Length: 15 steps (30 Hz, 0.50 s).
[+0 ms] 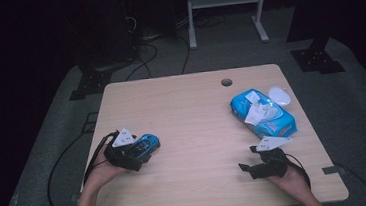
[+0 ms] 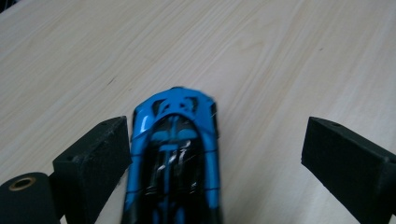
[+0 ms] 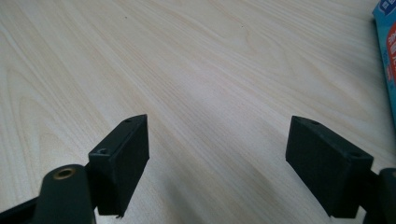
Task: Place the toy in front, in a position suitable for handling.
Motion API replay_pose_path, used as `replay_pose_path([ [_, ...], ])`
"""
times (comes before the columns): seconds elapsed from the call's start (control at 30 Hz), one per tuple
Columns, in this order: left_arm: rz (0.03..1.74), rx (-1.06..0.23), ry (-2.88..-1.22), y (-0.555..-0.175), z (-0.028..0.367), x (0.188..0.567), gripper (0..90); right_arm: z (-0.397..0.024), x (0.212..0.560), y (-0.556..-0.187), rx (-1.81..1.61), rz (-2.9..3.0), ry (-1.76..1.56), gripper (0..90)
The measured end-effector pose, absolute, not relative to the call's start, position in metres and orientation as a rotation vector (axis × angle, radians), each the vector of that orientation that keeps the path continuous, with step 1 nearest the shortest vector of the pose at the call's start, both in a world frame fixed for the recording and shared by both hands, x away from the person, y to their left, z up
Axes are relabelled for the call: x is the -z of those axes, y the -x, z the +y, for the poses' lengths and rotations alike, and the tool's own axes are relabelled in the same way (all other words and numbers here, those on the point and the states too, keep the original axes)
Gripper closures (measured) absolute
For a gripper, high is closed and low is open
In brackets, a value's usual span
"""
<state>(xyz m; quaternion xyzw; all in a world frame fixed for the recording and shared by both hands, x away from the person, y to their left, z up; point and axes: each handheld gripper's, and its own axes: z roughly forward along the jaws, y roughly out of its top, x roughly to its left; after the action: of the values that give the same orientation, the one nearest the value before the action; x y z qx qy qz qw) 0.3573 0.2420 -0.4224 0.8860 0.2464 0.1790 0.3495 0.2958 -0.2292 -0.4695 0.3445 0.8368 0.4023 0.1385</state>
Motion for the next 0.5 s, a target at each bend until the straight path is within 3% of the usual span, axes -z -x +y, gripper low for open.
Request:
replay_pose_path([
  [0.5, 0.643, -0.381, -2.474, -0.392, 0.248, 0.443, 8.3, -0.227, 0.47, -0.295, -1.161, 2.45, -0.974, 20.7],
])
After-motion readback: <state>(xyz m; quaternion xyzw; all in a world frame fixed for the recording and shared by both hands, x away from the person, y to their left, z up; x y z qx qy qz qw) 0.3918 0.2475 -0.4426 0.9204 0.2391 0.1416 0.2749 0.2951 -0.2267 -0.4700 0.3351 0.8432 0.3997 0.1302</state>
